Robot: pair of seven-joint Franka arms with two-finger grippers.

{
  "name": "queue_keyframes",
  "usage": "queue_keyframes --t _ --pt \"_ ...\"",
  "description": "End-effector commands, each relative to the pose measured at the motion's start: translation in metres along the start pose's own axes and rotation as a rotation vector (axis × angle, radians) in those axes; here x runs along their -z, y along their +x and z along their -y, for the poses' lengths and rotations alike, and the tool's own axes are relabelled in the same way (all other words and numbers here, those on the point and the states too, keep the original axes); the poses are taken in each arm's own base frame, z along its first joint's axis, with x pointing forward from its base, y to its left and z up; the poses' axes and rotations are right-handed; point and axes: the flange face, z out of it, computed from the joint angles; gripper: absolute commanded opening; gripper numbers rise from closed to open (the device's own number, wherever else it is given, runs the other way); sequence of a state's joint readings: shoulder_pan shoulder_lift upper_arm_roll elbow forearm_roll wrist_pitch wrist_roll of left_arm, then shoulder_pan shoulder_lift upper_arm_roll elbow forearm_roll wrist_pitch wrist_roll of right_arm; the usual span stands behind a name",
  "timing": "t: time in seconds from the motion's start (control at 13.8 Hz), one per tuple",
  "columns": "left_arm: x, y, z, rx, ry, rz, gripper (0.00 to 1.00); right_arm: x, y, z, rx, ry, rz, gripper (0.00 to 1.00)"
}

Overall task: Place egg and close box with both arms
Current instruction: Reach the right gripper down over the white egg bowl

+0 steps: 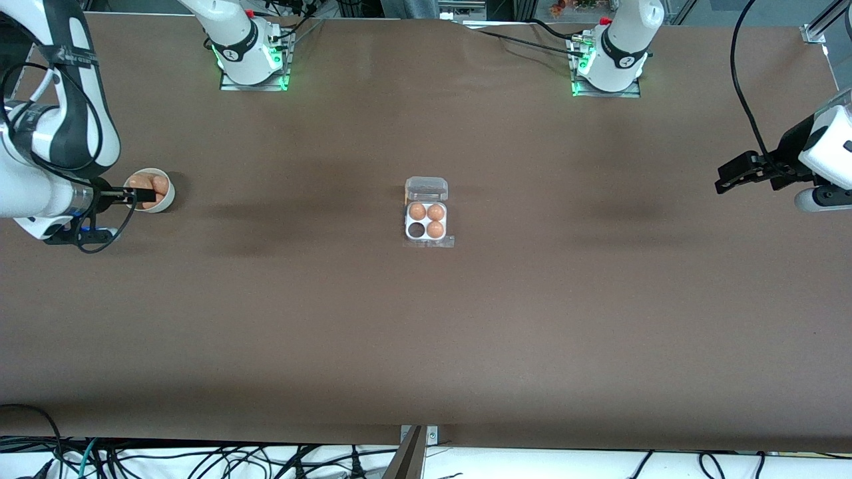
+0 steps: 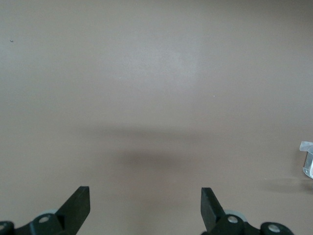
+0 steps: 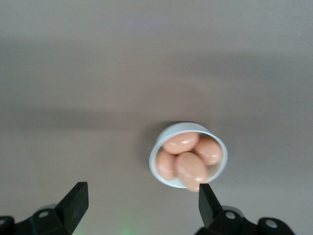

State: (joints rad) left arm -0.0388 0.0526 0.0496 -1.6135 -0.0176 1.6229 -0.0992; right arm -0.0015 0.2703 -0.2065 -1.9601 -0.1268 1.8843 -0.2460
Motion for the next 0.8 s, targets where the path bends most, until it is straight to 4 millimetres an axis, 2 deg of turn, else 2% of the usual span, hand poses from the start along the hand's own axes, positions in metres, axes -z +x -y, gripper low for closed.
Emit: queue_keyframes --t 0.0,0.22,0.44,0.73 --pt "0.005 0.003 0.002 -0.017 -0.001 0.009 1.00 -0.025 -0.017 -0.016 0.069 -0.039 -0.010 1.00" --pt "0.005 0.003 0.002 -0.017 -0.001 0.009 1.00 -0.069 -0.030 -0.031 0.092 -0.038 -0.049 1.00" --pt "0.004 0.003 0.002 -0.017 -0.001 0.010 1.00 -0.090 -0.037 -0.040 0.170 -0.043 -0.076 1.00" --pt "0.004 0.003 0.002 -0.017 -0.001 0.011 1.00 -0.098 -0.037 -0.039 0.263 -0.038 -0.053 1.00"
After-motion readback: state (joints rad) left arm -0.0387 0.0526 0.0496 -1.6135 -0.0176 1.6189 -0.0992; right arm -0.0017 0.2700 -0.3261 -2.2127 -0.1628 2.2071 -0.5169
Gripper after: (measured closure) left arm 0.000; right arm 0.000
